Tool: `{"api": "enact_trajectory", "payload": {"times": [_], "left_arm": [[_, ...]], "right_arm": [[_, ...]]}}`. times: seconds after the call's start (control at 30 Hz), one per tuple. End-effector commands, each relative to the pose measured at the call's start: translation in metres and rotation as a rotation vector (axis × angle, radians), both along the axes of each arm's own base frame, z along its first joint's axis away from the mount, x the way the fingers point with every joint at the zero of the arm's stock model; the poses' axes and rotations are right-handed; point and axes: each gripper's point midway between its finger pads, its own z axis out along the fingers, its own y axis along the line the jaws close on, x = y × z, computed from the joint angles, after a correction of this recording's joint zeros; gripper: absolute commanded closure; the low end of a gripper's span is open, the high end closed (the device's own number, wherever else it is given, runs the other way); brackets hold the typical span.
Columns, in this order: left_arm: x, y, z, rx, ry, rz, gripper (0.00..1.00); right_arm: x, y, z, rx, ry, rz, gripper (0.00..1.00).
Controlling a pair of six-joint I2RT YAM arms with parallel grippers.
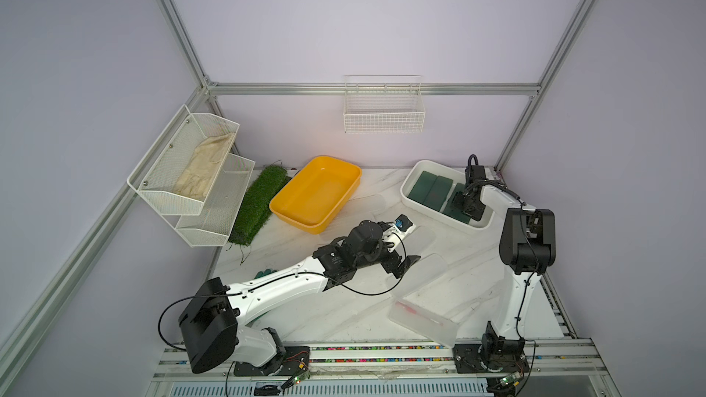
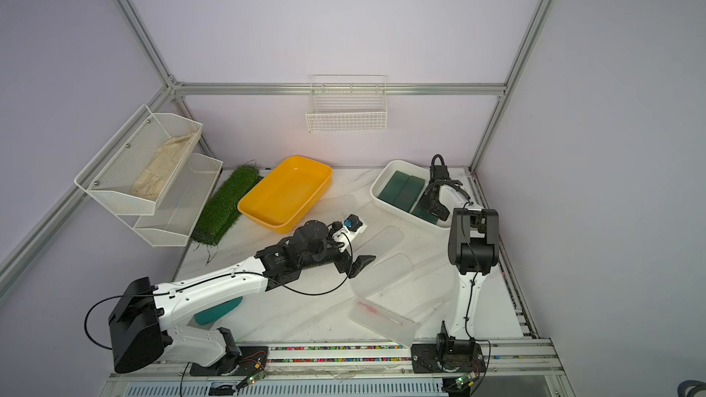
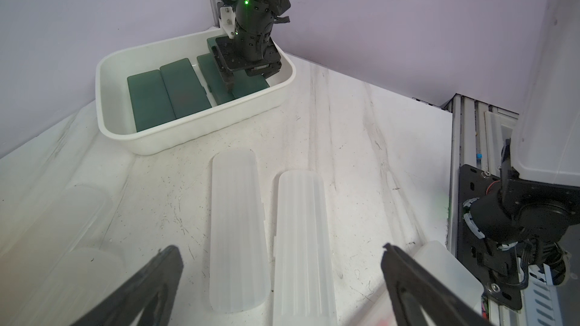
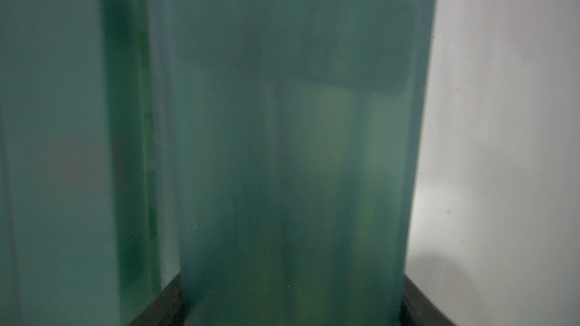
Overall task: Place the pencil cases by color into the storage box
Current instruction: Place the pencil case at the storage box.
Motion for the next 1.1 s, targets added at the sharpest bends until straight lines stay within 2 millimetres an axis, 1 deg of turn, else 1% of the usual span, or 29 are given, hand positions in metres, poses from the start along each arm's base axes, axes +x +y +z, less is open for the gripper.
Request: {"api": "enact_trajectory", "payload": {"times": [0.0,0.13,0.23,0.4,0.43,0.67,0.83,0.93,1.07], "left_arm": [[0.002,0.002,0.018,-0.050,-0.028,0.003,0.00],[-0.001,-0.003,0.023,-0.057,-0.046,-0.036,0.00],[-0.006,-0.010,0.031,-0.077,-0.065,-0.085,0.00],[-0.007,-0.019,0.042,-0.082,-0.091,-0.133,0.00],[-0.004,-0.024,0.031,-0.058,-0.075,-0.138,0.00],[0.008,-0.036,0.033,-0.071,-0.033,-0.160,0.00],[0.030,-0.036,0.037,-0.109,-0.005,-0.164,0.00],[0.048,-0.034,0.036,-0.109,0.007,-0.153,0.00],[0.071,-0.030,0.036,-0.116,0.017,-0.135,0.00]], "right_arm": [[-0.009,-0.021,0.015,-0.057,-0.003,-0.027,0.33],[-0.013,-0.032,0.009,-0.065,0.016,-0.034,0.33],[-0.012,-0.041,0.006,-0.067,0.025,-0.041,0.33],[-0.011,-0.052,-0.006,-0.047,0.050,-0.052,0.32],[-0.012,-0.052,-0.008,-0.047,0.055,-0.048,0.32],[-0.010,-0.051,-0.024,-0.041,0.087,-0.020,0.31],[-0.010,-0.049,-0.034,-0.024,0.103,-0.008,0.31],[-0.009,-0.045,-0.040,-0.009,0.112,0.007,0.31],[-0.008,-0.046,-0.045,-0.016,0.122,0.021,0.29]]}}
